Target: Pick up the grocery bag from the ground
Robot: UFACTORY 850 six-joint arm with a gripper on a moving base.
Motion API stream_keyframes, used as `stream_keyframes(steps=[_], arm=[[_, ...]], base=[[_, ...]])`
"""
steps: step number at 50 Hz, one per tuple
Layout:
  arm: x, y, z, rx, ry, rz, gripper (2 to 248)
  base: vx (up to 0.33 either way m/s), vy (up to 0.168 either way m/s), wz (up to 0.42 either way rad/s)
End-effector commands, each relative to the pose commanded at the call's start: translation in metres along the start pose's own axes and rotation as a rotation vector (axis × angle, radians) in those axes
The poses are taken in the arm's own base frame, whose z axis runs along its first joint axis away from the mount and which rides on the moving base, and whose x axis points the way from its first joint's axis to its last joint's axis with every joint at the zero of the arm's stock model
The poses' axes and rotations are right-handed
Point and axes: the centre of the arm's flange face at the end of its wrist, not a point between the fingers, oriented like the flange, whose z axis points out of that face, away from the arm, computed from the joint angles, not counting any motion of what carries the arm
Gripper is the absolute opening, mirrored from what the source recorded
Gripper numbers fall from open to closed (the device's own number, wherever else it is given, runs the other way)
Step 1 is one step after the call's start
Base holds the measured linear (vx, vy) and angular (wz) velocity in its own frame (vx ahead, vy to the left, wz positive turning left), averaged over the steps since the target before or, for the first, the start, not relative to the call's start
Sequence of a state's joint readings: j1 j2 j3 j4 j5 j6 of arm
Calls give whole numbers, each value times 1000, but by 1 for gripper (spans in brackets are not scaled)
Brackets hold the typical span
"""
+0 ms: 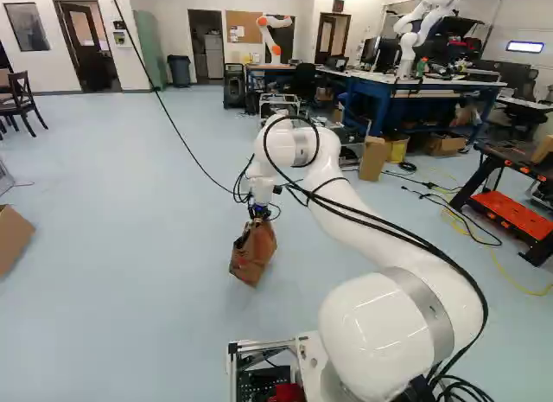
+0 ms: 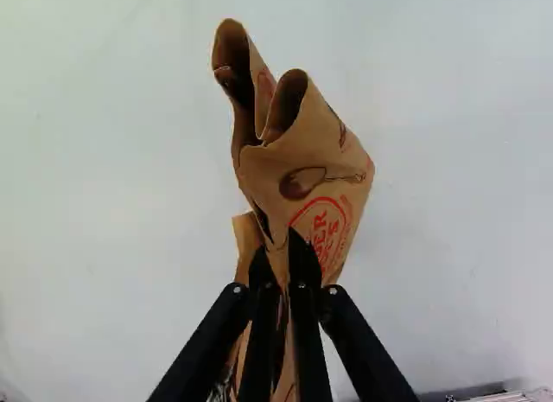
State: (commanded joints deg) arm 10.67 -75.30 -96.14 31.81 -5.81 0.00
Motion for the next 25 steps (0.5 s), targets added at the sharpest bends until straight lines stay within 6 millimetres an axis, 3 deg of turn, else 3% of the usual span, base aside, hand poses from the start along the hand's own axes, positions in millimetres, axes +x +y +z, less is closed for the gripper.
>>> stream_keyframes(steps=[25], arm=[[3,11,-41,-6,0,19,22]], base=[[0,0,0]])
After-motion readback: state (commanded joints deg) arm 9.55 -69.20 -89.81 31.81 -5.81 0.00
